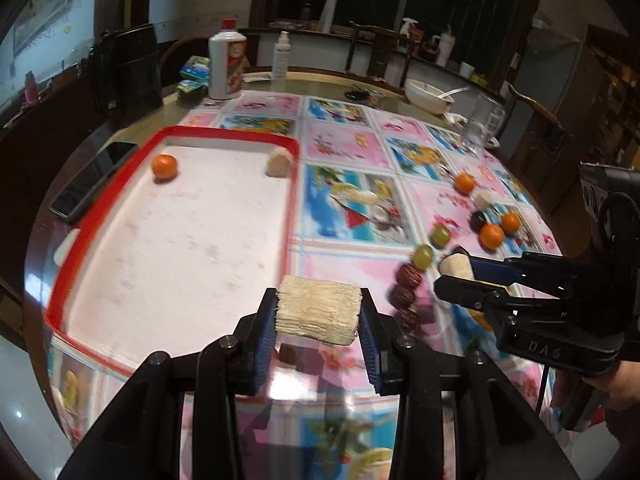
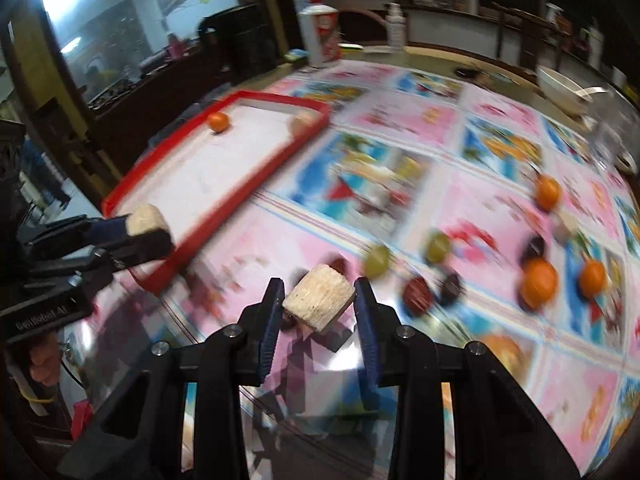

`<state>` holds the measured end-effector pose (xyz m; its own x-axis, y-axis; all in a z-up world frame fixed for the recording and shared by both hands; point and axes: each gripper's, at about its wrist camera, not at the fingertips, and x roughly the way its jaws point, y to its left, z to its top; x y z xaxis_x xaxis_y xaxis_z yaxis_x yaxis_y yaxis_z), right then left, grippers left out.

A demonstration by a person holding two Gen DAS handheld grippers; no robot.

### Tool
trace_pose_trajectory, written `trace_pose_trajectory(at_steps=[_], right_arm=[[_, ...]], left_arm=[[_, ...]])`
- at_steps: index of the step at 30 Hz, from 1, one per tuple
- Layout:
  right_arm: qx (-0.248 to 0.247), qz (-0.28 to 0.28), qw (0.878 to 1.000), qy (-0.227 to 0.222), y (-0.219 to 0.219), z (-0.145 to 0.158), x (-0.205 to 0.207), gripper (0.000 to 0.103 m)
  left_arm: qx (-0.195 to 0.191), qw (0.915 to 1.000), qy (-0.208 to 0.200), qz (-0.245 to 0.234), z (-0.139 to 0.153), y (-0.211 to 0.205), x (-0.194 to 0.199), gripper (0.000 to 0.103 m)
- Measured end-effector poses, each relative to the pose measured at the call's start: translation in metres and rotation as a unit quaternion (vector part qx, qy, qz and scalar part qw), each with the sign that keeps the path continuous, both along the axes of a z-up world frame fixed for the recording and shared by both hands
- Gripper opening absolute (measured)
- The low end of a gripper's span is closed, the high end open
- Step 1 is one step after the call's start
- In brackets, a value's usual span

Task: Organize fruits
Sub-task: 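Carry both chunks into the tray and open both tools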

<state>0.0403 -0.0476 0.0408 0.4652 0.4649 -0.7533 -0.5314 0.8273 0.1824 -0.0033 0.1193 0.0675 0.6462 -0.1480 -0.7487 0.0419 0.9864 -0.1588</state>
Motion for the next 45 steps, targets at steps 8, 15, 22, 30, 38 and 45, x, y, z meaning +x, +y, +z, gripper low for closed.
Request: trace_pose_trajectory(at_steps=[8, 15, 22, 30, 38, 45], right_arm=[[0.019, 0.043, 0.999, -0.018, 0.083, 0.022, 0.039, 0.038], [0.028, 0.046, 0.998, -0.020, 0.149, 0.014, 0.085, 0.038], [0.001, 0.042, 0.999, -0.002, 0.184, -0.009, 0.119, 0.038], [-0.031, 0.041, 0.999, 0.006, 0.193, -0.020, 0.128, 0.038], [-0.071, 0.026, 0.997, 0.003, 0.189, -0.025, 0.127, 0.053], [-0.086, 0.016, 0.996, -0.014, 0.181, -0.019, 0.120, 0.058]], left_arm=[[0.031, 0.9978, 0.013, 0.057, -0.004, 0.060, 0.043, 0.038], [0.051, 0.9932, 0.028, 0.101, -0.020, 0.104, 0.086, 0.038], [0.045, 0.9912, 0.042, 0.117, -0.033, 0.125, 0.110, 0.038], [0.048, 0.9907, 0.059, 0.113, -0.042, 0.128, 0.121, 0.038], [0.070, 0.9867, 0.068, 0.130, -0.044, 0.128, 0.119, 0.059], [0.076, 0.9848, 0.068, 0.140, -0.040, 0.126, 0.112, 0.073]])
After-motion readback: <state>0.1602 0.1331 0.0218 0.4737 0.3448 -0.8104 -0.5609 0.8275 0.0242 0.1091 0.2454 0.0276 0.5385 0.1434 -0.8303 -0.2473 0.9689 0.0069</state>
